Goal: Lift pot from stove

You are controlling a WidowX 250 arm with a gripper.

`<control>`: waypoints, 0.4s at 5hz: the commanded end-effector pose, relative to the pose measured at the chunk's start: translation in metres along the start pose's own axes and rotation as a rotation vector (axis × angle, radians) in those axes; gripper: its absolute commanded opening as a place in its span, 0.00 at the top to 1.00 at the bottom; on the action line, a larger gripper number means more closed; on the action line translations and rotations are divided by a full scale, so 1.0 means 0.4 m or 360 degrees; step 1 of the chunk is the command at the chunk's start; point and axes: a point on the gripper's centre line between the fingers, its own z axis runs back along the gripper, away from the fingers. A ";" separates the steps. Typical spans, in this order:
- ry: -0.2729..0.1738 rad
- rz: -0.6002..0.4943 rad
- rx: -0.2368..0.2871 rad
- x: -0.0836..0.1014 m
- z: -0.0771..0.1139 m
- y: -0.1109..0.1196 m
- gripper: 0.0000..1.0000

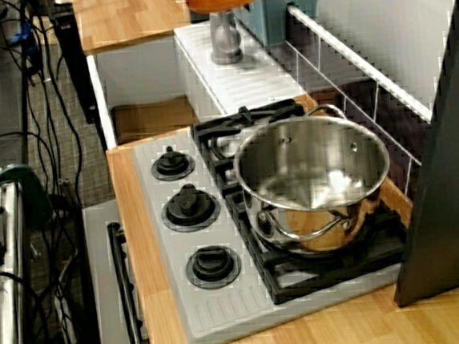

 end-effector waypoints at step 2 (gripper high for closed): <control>-0.0090 -0.0048 0.0173 0.022 0.156 -0.006 1.00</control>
